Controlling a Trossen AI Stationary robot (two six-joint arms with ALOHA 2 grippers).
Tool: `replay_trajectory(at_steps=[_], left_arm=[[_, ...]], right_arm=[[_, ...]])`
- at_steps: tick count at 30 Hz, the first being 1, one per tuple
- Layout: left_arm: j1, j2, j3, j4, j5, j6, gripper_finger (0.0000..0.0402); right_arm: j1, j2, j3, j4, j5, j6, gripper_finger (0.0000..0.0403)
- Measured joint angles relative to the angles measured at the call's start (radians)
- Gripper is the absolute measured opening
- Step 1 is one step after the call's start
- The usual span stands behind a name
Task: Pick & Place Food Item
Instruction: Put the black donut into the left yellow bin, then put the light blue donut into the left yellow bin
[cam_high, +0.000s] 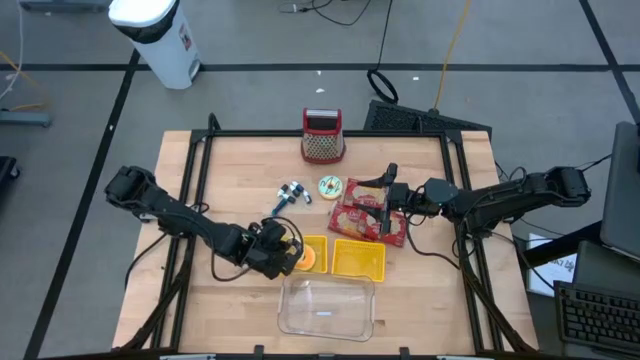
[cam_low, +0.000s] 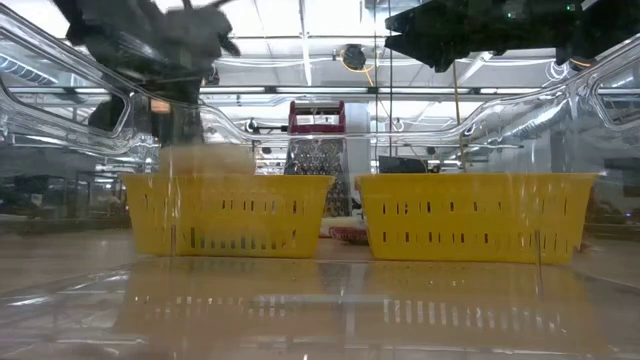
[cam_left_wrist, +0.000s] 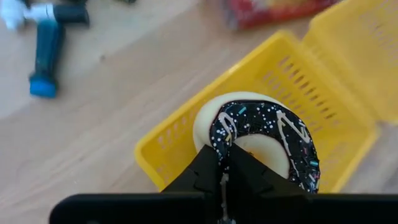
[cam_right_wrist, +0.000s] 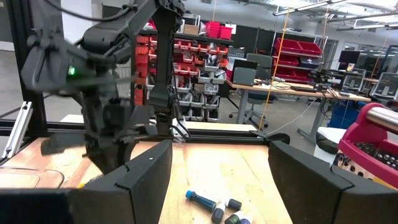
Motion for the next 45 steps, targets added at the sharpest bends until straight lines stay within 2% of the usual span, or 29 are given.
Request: replay_trajectory(at_steps=[4, 7, 20, 31, 35, 40, 42, 45], left_arm=[[0.016, 0.05, 0.0, 0.003, 0.053, -0.018, 0.0007], [0.026, 0.076, 0.0, 0.014, 0.085, -0.019, 0.0015], [0.034, 0.07, 0.0, 0.024, 0.128, -0.045, 0.0104], [0.056, 0.029, 0.0, 0.027, 0.173, -0.024, 0.0223], [0.057, -0.029, 0.0, 0.026, 0.153, 0.004, 0.0241], [0.053, -0.113, 0.0, -0.006, 0.097, 0.027, 0.0244], [0.038, -0.153, 0.0, -0.015, 0.035, 0.046, 0.0244], [-0.009, -0.208, 0.0, -0.008, -0.141, 0.082, 0.0244]], right_arm=[[0.0, 0.0, 0.0, 0.0, 0.0, 0.0, 0.0254], [0.0, 0.0, 0.0, 0.0, 0.0, 0.0, 0.0254], [0.0, 0.0, 0.0, 0.0, 0.0, -0.001, 0.0254], [0.0, 0.0, 0.0, 0.0, 0.0, -0.001, 0.0254], [0.0, 0.0, 0.0, -0.001, 0.0, -0.002, 0.0254], [0.0, 0.0, 0.0, -0.018, 0.0, 0.003, 0.0254], [0.0, 0.0, 0.0, -0.047, 0.0, 0.01, 0.0254], [-0.008, 0.0, 0.005, -0.13, 0.002, 0.039, 0.0254]])
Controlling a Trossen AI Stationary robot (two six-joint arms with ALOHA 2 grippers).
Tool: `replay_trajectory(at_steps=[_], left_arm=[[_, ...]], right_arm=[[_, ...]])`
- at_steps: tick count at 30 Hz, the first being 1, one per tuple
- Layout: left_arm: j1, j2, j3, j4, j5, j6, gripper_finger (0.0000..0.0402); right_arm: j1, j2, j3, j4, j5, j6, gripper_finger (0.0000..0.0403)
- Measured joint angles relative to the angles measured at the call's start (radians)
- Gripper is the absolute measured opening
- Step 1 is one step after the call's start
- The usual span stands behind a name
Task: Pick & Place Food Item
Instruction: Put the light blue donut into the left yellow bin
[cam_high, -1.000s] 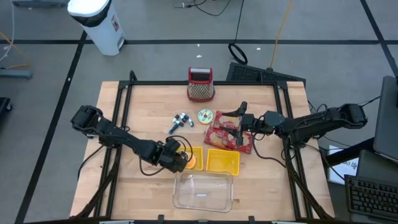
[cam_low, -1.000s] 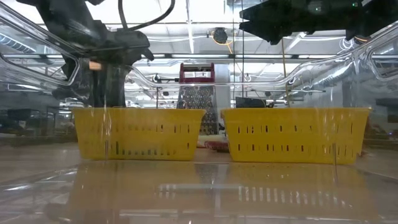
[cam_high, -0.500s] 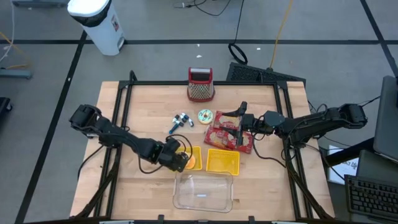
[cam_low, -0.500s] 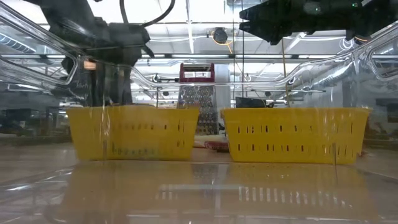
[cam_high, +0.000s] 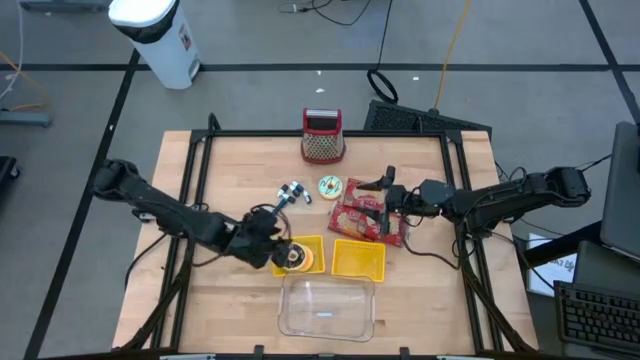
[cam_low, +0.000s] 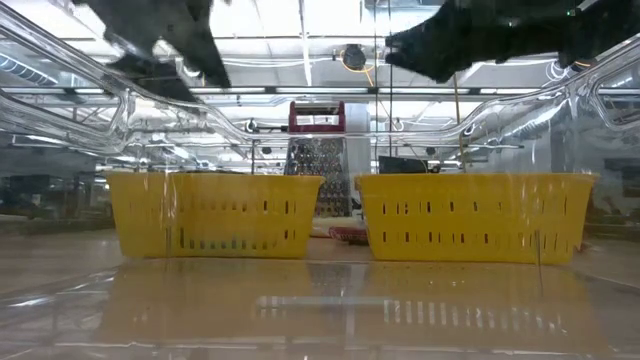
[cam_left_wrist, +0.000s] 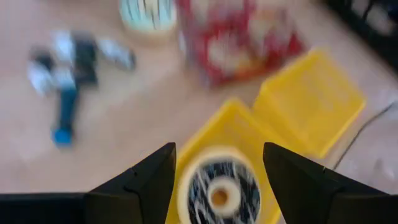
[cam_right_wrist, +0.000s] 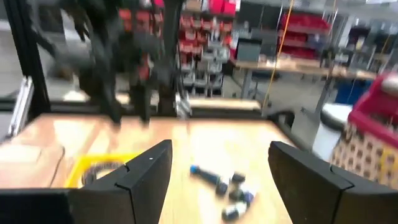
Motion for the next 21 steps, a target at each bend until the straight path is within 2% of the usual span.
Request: replay_trajectory(at_steps=[2, 4, 6, 9, 11, 15, 18, 21], left_arm=[[-0.04, -0.029, 0.0, -0.003, -0.14, 0.024, 0.0244], [-0.074, -0.047, 0.0, -0.004, -0.235, 0.051, 0.0244], [-0.095, -0.056, 0.0, -0.011, -0.261, 0.087, 0.0244], [-0.115, -0.057, 0.0, -0.008, -0.263, 0.162, 0.0244], [-0.119, -0.057, 0.0, -0.006, -0.243, 0.209, 0.0244], [-0.091, -0.057, -0.002, 0.035, -0.129, 0.333, 0.0244], [-0.048, -0.057, -0.031, 0.128, -0.061, 0.446, 0.0244], [0.011, -0.06, -0.089, 0.258, 0.029, 0.55, 0.0244]], right_arm=[[-0.015, 0.006, 0.036, -0.113, 0.022, 0.051, 0.0254], [-0.034, 0.022, 0.088, -0.255, 0.056, 0.116, 0.0254], [-0.053, 0.059, 0.142, -0.37, 0.081, 0.179, 0.0254], [-0.091, 0.152, 0.201, -0.432, 0.074, 0.255, 0.0254], [-0.125, 0.224, 0.235, -0.444, 0.065, 0.289, 0.0254], [-0.217, 0.382, 0.318, -0.48, -0.055, 0.356, 0.0254], [-0.274, 0.494, 0.383, -0.494, -0.108, 0.379, 0.0254], [-0.31, 0.582, 0.445, -0.526, -0.11, 0.383, 0.0254]])
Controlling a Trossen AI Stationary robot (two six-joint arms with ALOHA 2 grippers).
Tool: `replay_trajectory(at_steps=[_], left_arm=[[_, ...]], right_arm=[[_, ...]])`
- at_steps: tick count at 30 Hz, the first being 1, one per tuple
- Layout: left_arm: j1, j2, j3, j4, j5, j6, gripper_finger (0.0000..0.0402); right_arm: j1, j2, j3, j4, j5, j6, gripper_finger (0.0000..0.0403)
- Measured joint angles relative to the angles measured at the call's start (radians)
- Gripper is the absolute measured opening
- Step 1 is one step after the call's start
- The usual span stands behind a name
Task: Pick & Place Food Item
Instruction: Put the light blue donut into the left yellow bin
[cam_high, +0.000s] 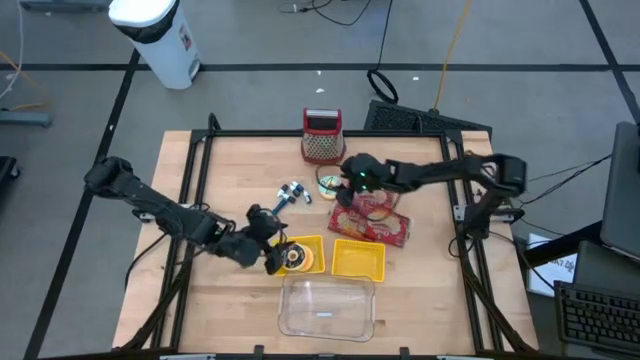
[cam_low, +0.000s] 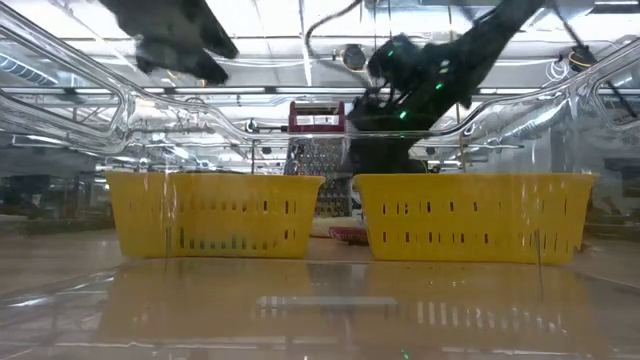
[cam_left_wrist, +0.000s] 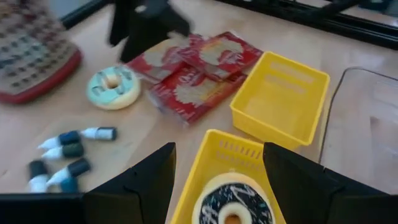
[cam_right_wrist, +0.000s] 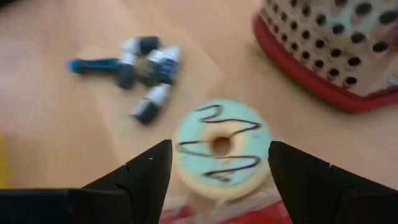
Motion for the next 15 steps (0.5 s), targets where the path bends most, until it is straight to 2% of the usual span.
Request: replay_trajectory(at_steps=[3, 7, 11, 15], left_arm=[[0.063, -0.043, -0.102, 0.155, 0.111, 0.067, 0.0243], [0.167, -0.056, -0.253, 0.367, 0.241, 0.085, 0.0243], [0.231, -0.114, -0.358, 0.562, 0.325, 0.101, 0.0243], [0.284, -0.139, -0.44, 0.632, 0.355, 0.096, 0.0243]], right_arm=[[-0.021, 0.066, 0.057, -0.042, 0.0, 0.0, 0.0254], [-0.037, 0.117, 0.099, -0.078, 0.001, 0.0, 0.0254], [-0.05, 0.129, 0.101, -0.084, 0.002, 0.003, 0.0254], [-0.051, 0.128, 0.102, -0.118, 0.005, 0.003, 0.0254]])
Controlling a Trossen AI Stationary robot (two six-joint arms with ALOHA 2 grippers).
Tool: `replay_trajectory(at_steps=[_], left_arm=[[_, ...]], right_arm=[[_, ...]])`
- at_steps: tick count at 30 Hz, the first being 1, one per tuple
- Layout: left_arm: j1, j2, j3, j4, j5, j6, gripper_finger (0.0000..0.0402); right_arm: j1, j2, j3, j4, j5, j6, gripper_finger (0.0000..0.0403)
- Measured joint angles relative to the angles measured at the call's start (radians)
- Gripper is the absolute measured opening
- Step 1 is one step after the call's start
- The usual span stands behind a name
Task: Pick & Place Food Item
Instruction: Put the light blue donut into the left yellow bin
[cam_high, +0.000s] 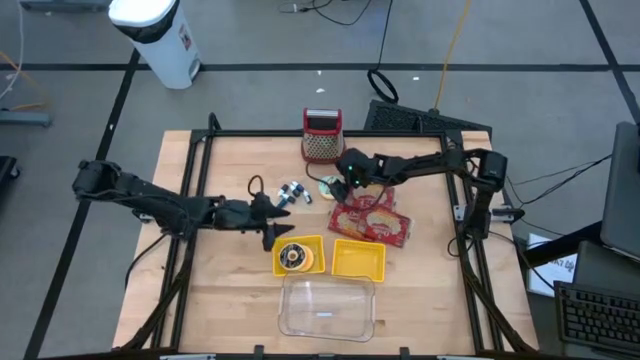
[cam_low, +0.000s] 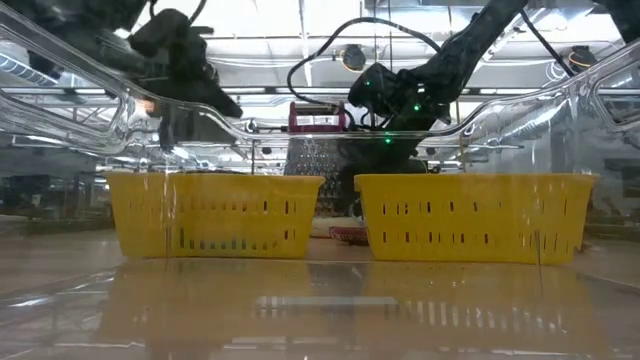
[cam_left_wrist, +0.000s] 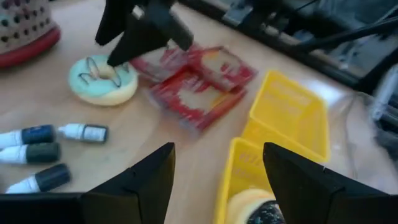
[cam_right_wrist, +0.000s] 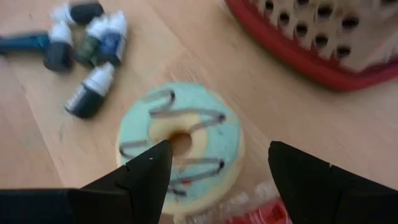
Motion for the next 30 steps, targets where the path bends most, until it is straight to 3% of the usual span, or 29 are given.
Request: replay_trajectory(at_steps=[8, 15, 24, 30], left_arm=[[0.067, 0.004, -0.001, 0.084, 0.087, -0.004, 0.0243], [0.087, 0.006, -0.004, 0.065, 0.087, -0.004, 0.0243], [0.087, 0.007, -0.004, 0.061, 0.086, -0.012, 0.0244], [0.087, 0.007, -0.004, 0.06, 0.054, -0.047, 0.0243]], right_arm=[[0.001, 0.035, 0.0, 0.001, 0.004, -0.003, 0.0254], [0.001, 0.072, -0.001, 0.03, 0.0, 0.007, 0.0241], [0.002, 0.072, -0.001, 0.09, -0.008, -0.017, 0.015], [0.002, 0.072, -0.001, 0.151, -0.122, -0.1, 0.0076]])
